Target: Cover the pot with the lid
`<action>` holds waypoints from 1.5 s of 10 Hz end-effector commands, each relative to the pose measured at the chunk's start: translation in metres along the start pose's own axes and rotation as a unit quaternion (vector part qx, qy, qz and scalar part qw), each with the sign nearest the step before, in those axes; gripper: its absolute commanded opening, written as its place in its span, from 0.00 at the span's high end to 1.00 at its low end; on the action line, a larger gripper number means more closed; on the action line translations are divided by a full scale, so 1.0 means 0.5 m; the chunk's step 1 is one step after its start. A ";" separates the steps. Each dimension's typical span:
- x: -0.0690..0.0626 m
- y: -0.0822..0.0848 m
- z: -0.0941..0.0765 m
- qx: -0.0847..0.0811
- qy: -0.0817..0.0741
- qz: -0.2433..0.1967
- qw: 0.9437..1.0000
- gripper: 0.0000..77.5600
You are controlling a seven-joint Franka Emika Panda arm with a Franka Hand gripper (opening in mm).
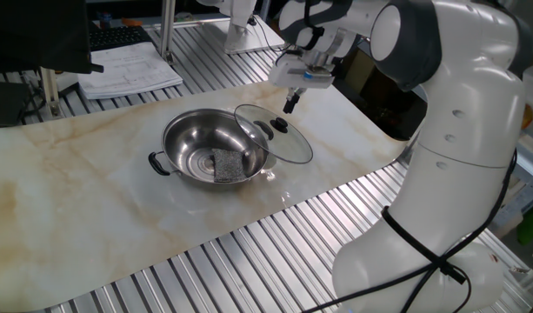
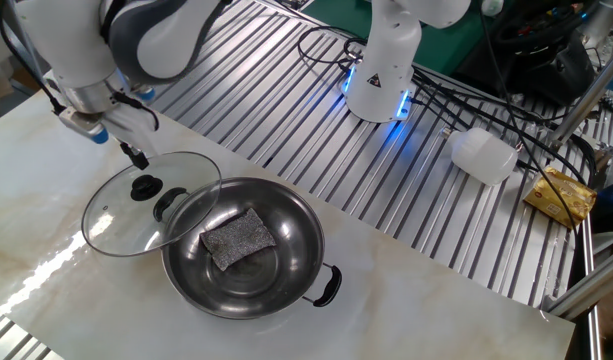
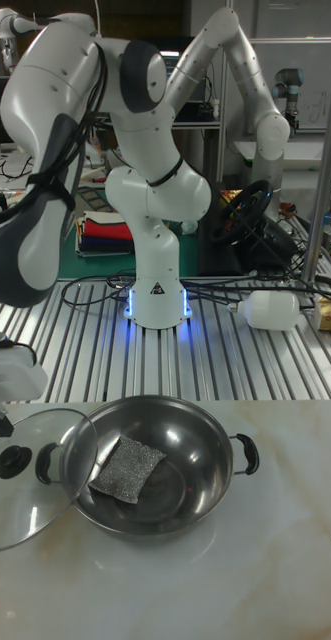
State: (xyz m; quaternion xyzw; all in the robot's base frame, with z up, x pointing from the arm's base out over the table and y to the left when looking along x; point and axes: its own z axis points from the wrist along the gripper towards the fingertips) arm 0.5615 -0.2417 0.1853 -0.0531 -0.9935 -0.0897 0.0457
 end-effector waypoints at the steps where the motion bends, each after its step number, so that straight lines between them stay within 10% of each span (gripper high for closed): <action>1: -0.001 -0.001 -0.003 -0.012 0.000 0.021 1.000 1.00; 5: -0.001 -0.001 -0.003 -0.039 0.005 -0.023 0.999 1.00; 15: -0.012 -0.055 0.017 -0.044 0.001 -0.038 0.998 1.00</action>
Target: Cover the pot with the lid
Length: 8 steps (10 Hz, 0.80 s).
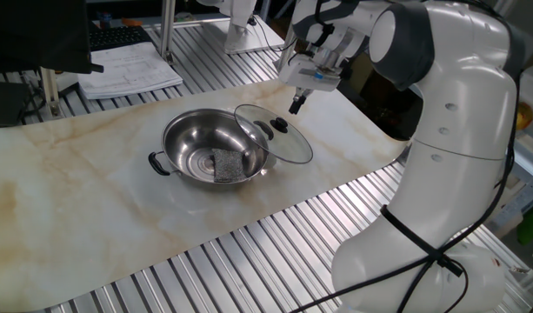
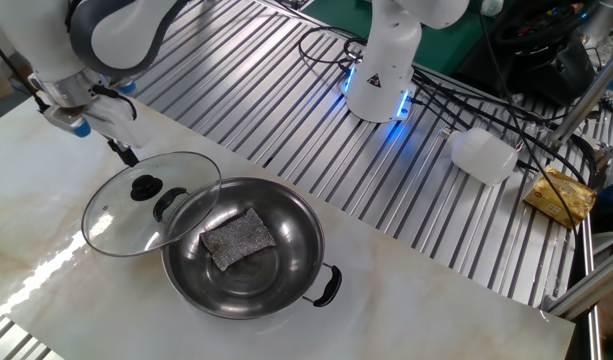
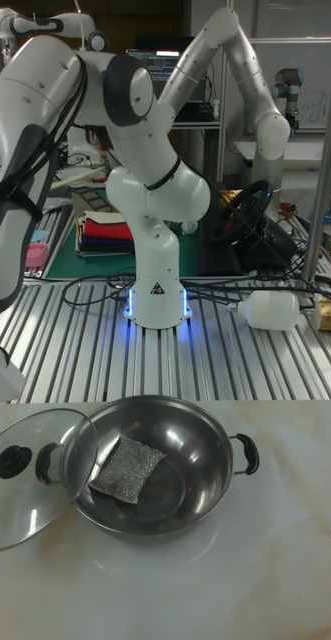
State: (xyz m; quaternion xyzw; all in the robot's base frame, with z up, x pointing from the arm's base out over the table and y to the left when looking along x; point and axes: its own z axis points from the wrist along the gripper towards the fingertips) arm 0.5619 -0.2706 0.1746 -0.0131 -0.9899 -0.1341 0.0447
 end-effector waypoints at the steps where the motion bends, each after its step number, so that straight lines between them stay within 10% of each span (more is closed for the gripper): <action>1: -0.006 0.013 0.006 -0.001 -0.005 0.007 1.000 1.00; 8: -0.022 0.030 0.006 -0.001 -0.003 0.003 1.000 1.00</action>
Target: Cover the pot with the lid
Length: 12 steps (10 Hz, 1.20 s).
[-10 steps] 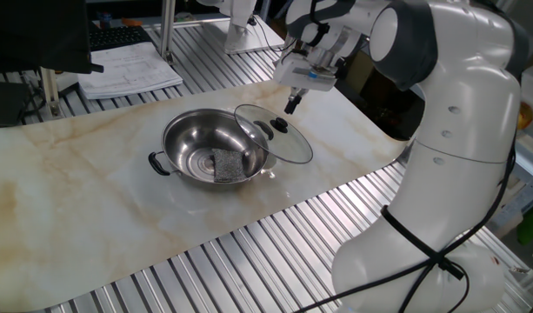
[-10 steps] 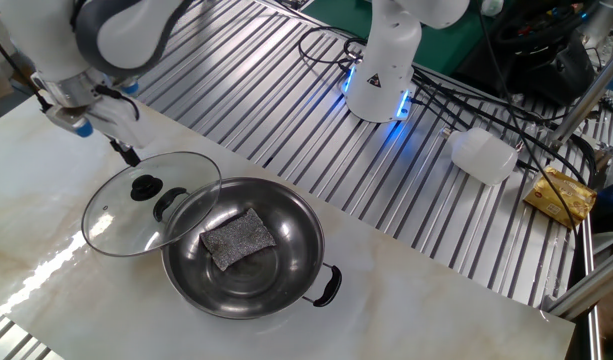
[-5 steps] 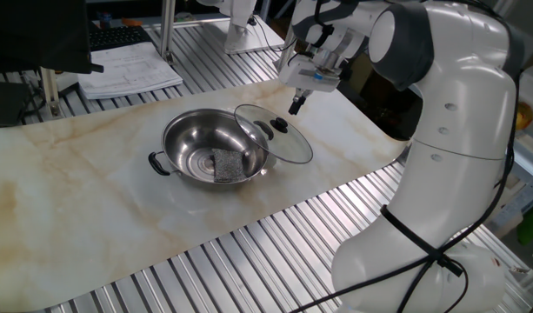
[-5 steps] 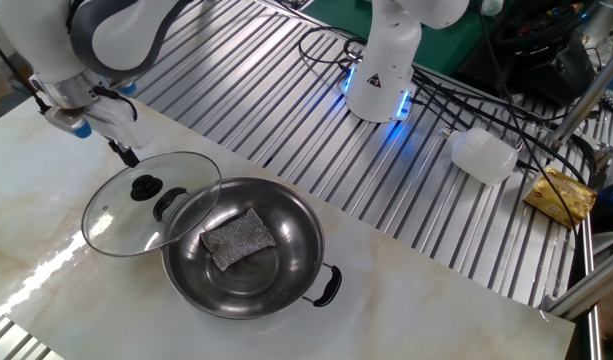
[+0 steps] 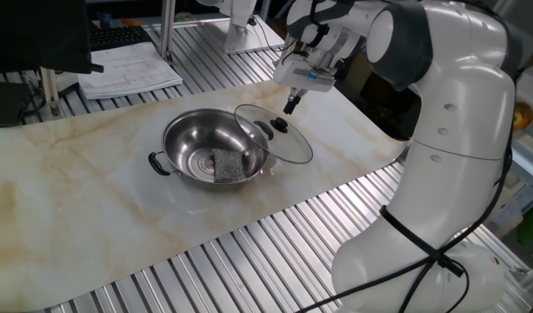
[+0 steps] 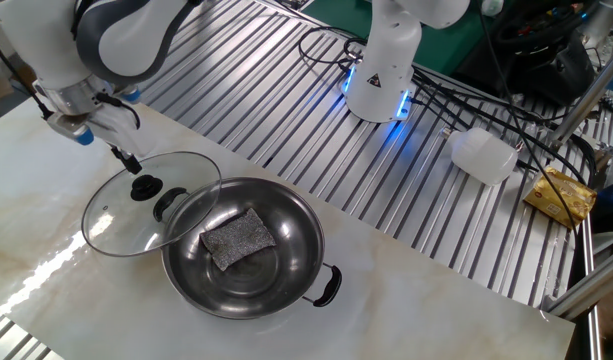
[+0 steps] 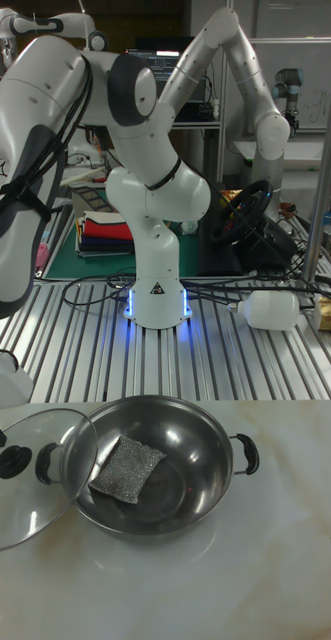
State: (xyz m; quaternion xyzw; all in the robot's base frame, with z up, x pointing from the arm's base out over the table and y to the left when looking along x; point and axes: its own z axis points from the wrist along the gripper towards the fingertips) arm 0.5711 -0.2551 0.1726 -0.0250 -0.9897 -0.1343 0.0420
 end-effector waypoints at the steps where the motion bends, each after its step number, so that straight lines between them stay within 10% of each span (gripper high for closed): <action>1: -0.004 0.000 -0.004 0.000 0.001 -0.008 1.000 1.00; 2: -0.004 0.000 -0.004 0.000 0.001 -0.008 1.000 0.00; 12: -0.004 0.000 -0.004 0.000 0.001 -0.008 1.000 0.00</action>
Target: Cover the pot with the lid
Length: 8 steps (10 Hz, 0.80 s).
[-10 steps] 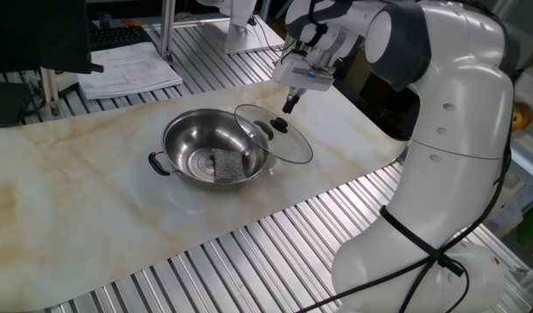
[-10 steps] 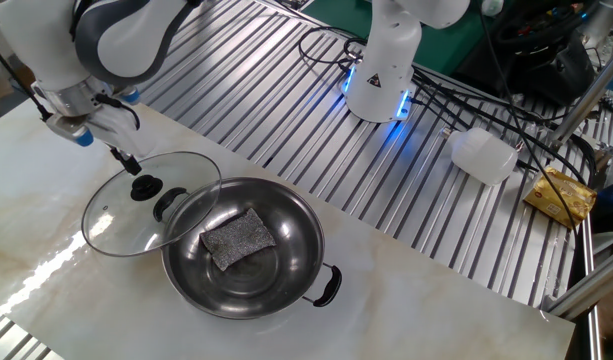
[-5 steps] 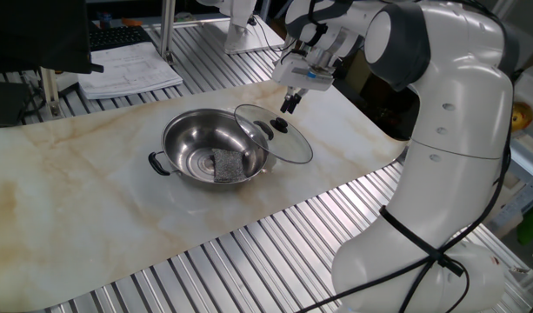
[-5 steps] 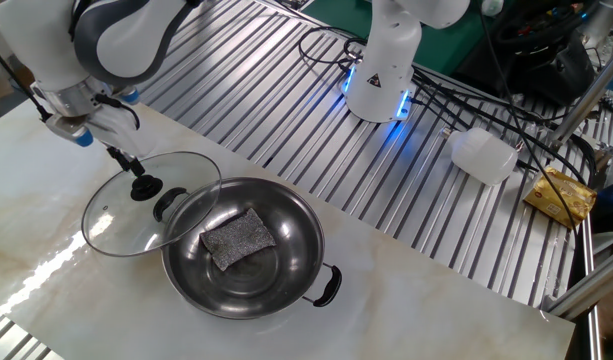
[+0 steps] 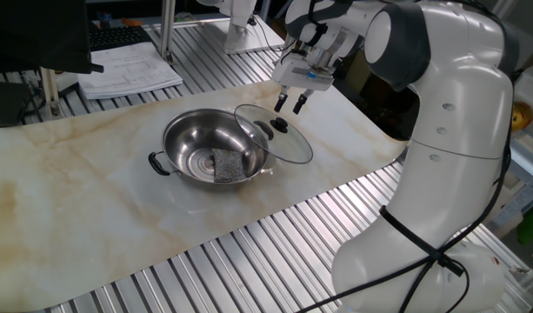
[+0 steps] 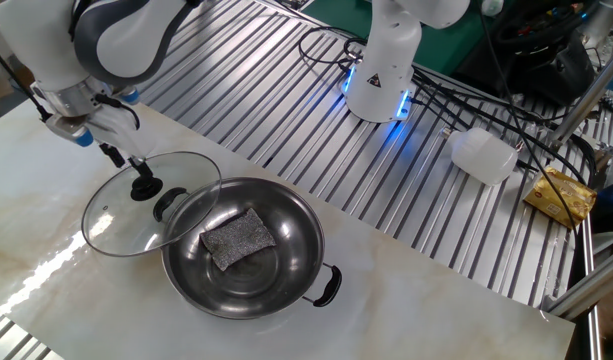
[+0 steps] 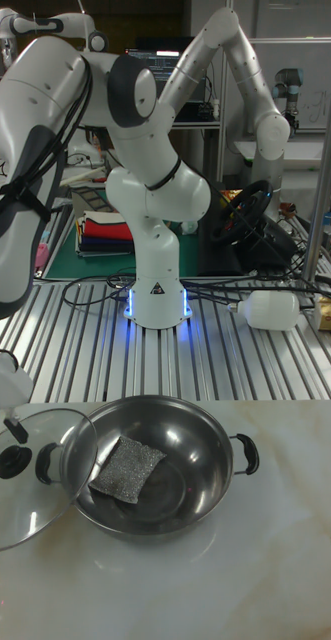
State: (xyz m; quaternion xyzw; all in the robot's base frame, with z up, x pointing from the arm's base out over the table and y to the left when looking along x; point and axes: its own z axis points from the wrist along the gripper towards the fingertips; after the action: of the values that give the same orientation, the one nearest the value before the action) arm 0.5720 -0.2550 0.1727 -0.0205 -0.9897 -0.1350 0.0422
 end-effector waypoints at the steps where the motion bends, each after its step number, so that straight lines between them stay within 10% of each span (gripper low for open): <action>1: -0.002 0.000 -0.004 0.000 0.000 -0.004 1.000 0.00; 8: -0.003 -0.012 0.047 -0.016 0.000 -0.022 1.000 0.00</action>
State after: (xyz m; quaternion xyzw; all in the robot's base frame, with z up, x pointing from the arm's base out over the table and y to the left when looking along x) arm 0.5717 -0.2546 0.1600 -0.0079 -0.9886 -0.1442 0.0419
